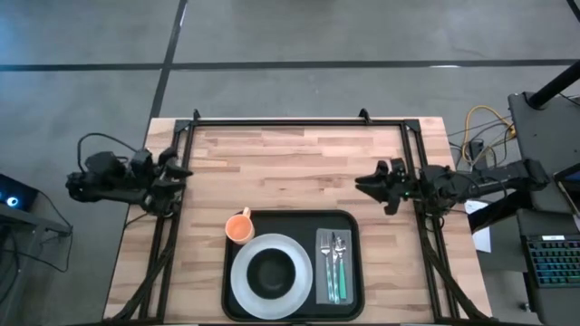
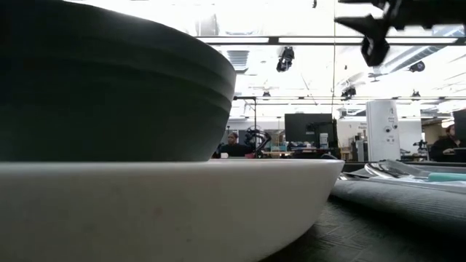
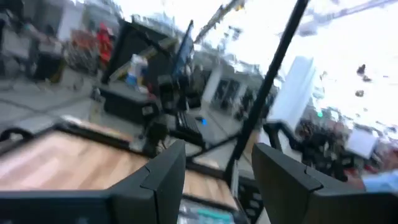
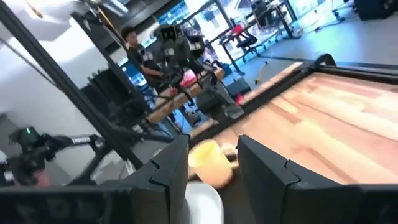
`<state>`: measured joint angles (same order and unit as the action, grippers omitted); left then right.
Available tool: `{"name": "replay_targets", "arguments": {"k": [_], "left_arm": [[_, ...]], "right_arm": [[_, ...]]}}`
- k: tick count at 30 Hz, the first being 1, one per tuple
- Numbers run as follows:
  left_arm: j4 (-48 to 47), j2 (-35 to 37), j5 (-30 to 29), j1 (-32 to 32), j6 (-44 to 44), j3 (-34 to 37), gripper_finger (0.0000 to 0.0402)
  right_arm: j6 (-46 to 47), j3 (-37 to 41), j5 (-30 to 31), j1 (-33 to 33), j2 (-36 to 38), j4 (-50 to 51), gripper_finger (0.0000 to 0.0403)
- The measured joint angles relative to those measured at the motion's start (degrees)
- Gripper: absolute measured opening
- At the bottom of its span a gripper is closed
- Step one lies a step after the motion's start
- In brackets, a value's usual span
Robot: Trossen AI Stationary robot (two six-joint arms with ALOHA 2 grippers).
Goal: Set up tray
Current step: Return to Home Position
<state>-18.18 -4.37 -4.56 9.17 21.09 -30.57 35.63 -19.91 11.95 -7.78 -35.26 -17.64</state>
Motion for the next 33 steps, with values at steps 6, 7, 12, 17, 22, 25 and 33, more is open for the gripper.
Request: {"name": "replay_targets", "arguments": {"k": [6, 7, 12, 17, 22, 25, 33], "left_arm": [[-3.4, 4.06, -3.03, 0.02, -4.62, 2.49, 0.0166], [-3.24, 4.04, -3.16, 0.02, -5.04, 1.79, 0.0166], [-4.79, 2.15, -8.63, 0.0, -5.94, 1.56, 0.0166], [-4.18, 2.97, -15.68, 0.0, -6.54, 0.6, 0.0166], [-8.4, 4.05, -16.9, 0.02, -5.64, -0.46, 0.0166], [-11.98, 4.03, -16.78, 0.02, -1.75, -0.15, 0.0166], [-15.98, 4.1, -16.79, 0.02, 0.23, 1.64, 0.0166]], "right_arm": [[-1.9, 8.78, 0.22, 0.68, 6.22, -4.58, 0.0121], [-2.29, 10.31, 0.18, 0.67, 6.51, -6.58, 0.012], [-3.24, 16.76, 2.52, 0.73, 7.14, -13.53, 0.0116], [-3.47, 19.4, 5.47, 1.56, 7.14, -11.62, 0.0118], [-4.96, 19.4, 5.61, 3.58, 7.17, -9.23, 0.0123], [-5.63, 19.4, 5.89, 4.75, 7.19, -9.01, 0.0126], [-5.67, 19.4, 6.22, 5.61, 6.92, -7.72, 0.0118]]}}
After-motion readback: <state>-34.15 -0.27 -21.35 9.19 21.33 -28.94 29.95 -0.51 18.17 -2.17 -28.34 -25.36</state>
